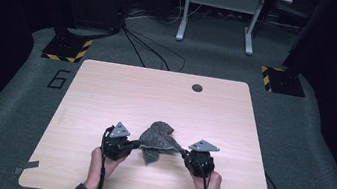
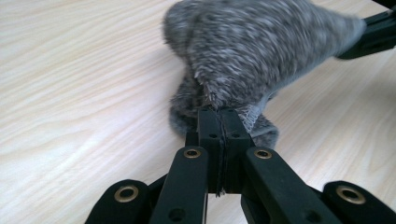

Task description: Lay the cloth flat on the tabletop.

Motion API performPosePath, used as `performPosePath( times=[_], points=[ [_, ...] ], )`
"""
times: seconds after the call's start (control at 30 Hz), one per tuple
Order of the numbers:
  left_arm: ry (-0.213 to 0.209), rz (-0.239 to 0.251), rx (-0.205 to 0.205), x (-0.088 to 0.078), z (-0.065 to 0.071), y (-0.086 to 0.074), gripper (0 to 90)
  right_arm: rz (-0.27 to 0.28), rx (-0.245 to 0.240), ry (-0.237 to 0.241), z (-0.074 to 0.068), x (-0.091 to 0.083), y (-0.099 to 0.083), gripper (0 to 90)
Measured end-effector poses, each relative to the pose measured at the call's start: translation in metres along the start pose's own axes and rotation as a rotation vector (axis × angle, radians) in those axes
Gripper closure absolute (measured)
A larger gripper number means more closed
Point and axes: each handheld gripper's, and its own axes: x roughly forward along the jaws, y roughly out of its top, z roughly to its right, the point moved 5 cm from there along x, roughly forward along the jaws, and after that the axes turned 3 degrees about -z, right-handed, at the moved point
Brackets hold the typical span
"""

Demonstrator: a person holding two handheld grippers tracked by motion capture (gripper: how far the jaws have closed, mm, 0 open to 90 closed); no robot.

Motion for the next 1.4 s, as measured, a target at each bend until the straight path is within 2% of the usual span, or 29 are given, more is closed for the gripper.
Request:
performPosePath(
  times=[0.03,0.1,0.3,0.43,0.53,0.57,0.6,0.63,0.67,0.73,0.77,0.8,0.87,0.9,1.0,1.1,1.2,1.23,1.27,1.3,1.33,1.37,1.4],
  points=[
    [0.002,-0.001,-0.004,-0.002,-0.002,0.0,89.4,0.005,-0.004,-0.004,0.003,-0.002,0.0,86.3],
    [0.011,0.003,-0.003,-0.005,-0.007,0.002,89.4,0.017,0.018,-0.013,0.009,-0.008,0.001,86.3],
    [0.019,-0.005,0.003,-0.011,-0.012,0.005,89.4,0.036,0.019,-0.025,0.015,-0.017,0.003,86.3],
    [0.02,-0.004,0.01,-0.015,-0.013,0.008,89.3,0.059,0.016,-0.024,0.014,-0.027,0.008,86.2],
    [0.015,-0.022,0.012,-0.013,-0.014,0.007,88.8,0.068,0.007,-0.022,0.011,-0.032,0.014,86.2],
    [0.009,-0.042,0.009,-0.008,-0.014,0.003,84.8,0.07,0.01,-0.019,0.008,-0.033,0.017,86.3],
    [0.009,-0.042,0.009,-0.008,-0.014,0.003,80.6,0.07,0.01,-0.019,0.008,-0.033,0.017,86.3],
    [0.003,-0.066,0.006,-0.004,-0.013,0.0,80.6,0.072,0.002,-0.016,0.008,-0.033,0.018,86.2],
    [-0.003,-0.081,-0.004,-0.001,-0.012,-0.003,75.4,0.07,0.008,-0.018,0.007,-0.032,0.019,86.2],
    [-0.011,-0.107,0.0,0.003,-0.009,-0.009,63.2,0.065,0.007,-0.017,0.006,-0.031,0.02,86.2],
    [-0.021,-0.109,-0.008,0.005,-0.006,-0.011,52.8,0.066,0.01,-0.013,0.006,-0.03,0.02,86.2],
    [-0.024,-0.117,-0.001,0.006,-0.004,-0.015,52.8,0.066,0.01,-0.013,0.006,-0.03,0.02,86.2],
    [-0.026,-0.125,0.001,0.007,-0.001,-0.02,44.1,0.063,0.011,-0.017,0.007,-0.029,0.02,86.2],
    [-0.033,-0.13,0.0,0.008,0.001,-0.022,36.5,0.064,0.017,-0.016,0.008,-0.03,0.021,86.2],
    [-0.028,-0.136,0.014,0.011,0.004,-0.027,32.5,0.064,0.024,-0.02,0.009,-0.03,0.022,86.3],
    [-0.013,-0.156,0.029,0.018,0.006,-0.029,33.1,0.073,0.029,-0.019,0.009,-0.032,0.027,86.3],
    [0.025,-0.137,0.027,0.026,0.003,-0.028,37.9,0.081,0.032,-0.014,0.009,-0.032,0.03,86.3],
    [0.025,-0.134,0.035,0.028,0.002,-0.027,43.1,0.079,0.029,-0.02,0.01,-0.033,0.031,86.3],
    [0.026,-0.111,0.038,0.029,0.002,-0.026,51.1,0.082,0.026,-0.018,0.011,-0.033,0.032,86.3],
    [0.034,-0.078,0.042,0.03,0.0,-0.022,64.1,0.086,0.034,-0.019,0.012,-0.034,0.034,86.3],
    [0.034,-0.078,0.042,0.03,0.0,-0.022,72.1,0.086,0.034,-0.019,0.012,-0.034,0.034,86.3],
    [0.038,-0.059,0.045,0.03,-0.001,-0.019,72.1,0.084,0.032,-0.021,0.014,-0.034,0.036,86.3],
    [0.038,-0.051,0.043,0.029,-0.003,-0.017,78.2,0.085,0.037,-0.019,0.015,-0.035,0.037,86.4]
  ],
)
